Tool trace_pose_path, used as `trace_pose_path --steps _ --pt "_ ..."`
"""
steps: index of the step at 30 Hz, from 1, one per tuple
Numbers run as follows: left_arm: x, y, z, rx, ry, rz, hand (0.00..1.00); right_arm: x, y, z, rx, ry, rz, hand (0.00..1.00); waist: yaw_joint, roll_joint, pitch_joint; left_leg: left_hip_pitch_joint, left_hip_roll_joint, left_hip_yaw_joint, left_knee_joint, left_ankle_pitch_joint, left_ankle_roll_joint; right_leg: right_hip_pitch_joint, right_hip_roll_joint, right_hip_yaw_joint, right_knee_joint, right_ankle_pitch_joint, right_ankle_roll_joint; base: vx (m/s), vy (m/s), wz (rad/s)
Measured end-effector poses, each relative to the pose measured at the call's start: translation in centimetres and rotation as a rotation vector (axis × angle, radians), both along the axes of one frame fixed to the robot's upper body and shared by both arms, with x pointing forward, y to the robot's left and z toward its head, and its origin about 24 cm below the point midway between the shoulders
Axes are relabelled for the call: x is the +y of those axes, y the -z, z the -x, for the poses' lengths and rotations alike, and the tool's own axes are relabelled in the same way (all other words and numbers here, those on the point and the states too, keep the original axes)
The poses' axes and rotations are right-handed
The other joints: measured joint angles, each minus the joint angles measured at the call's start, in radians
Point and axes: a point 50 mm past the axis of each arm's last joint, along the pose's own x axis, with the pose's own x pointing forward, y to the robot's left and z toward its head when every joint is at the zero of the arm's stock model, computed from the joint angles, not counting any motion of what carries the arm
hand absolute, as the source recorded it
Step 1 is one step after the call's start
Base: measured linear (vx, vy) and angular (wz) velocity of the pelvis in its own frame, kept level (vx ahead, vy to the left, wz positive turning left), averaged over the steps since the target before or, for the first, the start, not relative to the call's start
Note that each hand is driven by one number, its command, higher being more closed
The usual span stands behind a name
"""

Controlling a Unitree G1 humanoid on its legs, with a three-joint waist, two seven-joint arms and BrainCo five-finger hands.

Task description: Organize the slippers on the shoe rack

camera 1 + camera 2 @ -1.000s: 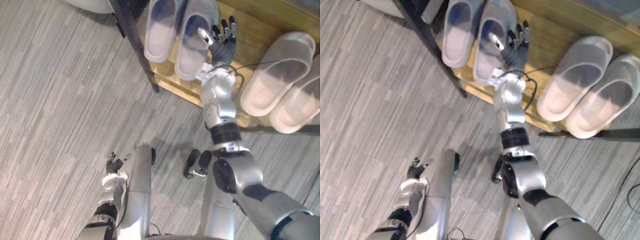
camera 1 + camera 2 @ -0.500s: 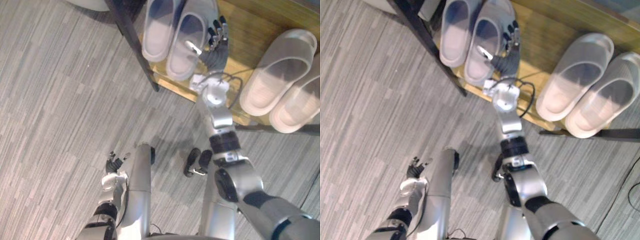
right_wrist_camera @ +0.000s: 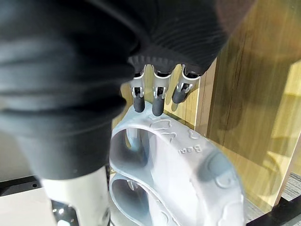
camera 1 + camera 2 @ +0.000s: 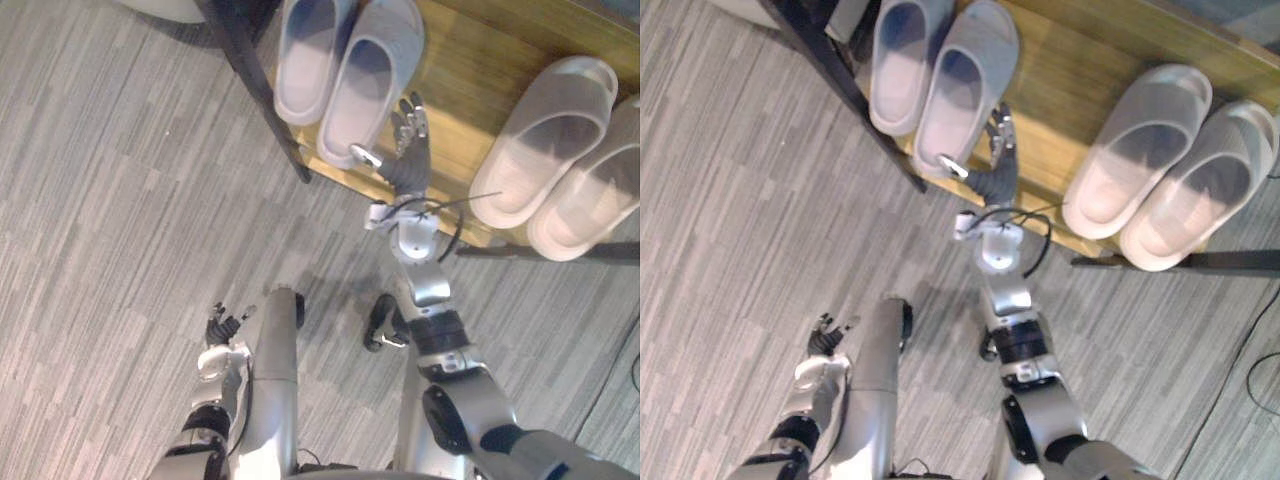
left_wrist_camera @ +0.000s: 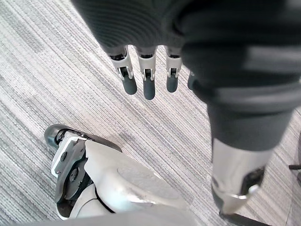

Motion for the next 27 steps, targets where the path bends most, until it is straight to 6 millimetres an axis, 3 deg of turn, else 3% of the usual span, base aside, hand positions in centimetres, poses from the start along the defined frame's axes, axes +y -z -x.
trace_pose_path --steps 11,27 --pt "0.1 0.0 0.1 0.002 -0.005 0.001 0.00 0.0 -0.3 -0.4 0.000 -0.022 -0.040 0.00 0.000 -0.001 0.000 0.007 0.000 -0.002 -0.015 0.000 0.000 0.012 -0.004 -0.010 -0.013 0.004 -0.007 0.00 -0.001 0.01" --pt "-0.1 0.0 0.0 -0.008 0.001 0.002 0.00 -1.2 -3.6 -2.5 -0.025 0.014 -0.108 0.00 0.006 0.000 0.000 -0.002 -0.001 -0.007 -0.019 0.002 0.002 0.012 -0.008 -0.021 -0.020 0.004 -0.008 0.00 0.000 0.00"
